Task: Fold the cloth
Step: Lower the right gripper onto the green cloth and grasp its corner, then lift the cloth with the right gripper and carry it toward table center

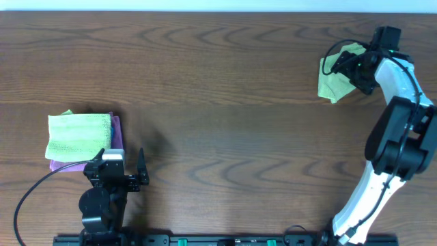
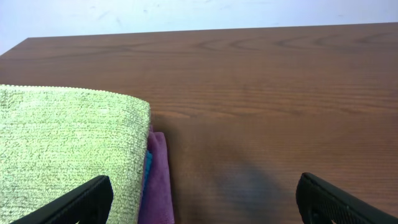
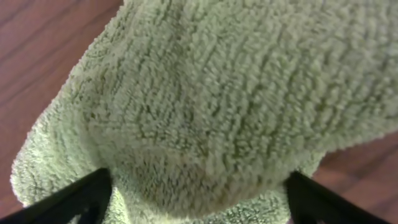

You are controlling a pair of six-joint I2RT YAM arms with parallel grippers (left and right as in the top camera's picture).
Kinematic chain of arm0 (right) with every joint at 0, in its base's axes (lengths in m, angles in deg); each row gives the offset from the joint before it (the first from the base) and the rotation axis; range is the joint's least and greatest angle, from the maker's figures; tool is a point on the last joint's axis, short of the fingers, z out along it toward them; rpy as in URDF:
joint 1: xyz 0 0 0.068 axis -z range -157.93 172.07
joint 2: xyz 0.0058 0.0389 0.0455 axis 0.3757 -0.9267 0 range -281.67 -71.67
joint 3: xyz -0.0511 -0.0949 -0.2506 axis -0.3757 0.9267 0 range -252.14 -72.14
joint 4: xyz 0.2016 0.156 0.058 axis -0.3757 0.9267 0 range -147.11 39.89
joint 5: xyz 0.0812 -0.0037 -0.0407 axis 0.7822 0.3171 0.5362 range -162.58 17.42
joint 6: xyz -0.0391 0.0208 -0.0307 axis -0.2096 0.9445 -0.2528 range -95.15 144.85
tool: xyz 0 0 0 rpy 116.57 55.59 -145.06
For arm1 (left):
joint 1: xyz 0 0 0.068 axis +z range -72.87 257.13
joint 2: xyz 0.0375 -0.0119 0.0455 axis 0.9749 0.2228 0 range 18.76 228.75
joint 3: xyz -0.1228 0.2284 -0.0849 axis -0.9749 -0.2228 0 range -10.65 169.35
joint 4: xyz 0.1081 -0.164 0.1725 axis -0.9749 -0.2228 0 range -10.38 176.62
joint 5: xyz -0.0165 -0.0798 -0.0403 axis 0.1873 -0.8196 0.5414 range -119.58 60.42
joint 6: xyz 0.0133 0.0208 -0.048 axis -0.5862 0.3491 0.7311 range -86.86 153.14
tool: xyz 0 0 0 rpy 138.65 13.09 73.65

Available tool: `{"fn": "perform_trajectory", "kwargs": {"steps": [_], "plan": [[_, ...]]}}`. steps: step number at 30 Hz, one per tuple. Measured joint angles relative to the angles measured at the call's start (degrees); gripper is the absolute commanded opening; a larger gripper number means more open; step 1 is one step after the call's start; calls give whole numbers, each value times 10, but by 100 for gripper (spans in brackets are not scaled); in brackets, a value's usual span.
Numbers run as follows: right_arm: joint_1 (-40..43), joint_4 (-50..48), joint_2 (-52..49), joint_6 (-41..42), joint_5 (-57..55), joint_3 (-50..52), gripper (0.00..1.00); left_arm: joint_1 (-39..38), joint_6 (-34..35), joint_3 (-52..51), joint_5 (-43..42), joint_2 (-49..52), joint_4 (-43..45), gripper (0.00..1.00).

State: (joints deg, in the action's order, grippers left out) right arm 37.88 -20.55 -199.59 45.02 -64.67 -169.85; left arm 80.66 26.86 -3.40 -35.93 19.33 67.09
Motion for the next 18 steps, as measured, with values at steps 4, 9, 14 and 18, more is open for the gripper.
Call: {"fn": "perform_trajectory", "kwargs": {"steps": [4,9,14,18], "plan": [[0,-9,0,4,1,0,51,0,0,0,0,0,0,95],[0,-12,0,2,2,0,18,0,0,0,0,0,0,95],[0,-5,0,3,2,0,1,0,0,0,0,0,0,95],[-1,13,0,0,2,0,1,0,0,0,0,0,0,95]]}}
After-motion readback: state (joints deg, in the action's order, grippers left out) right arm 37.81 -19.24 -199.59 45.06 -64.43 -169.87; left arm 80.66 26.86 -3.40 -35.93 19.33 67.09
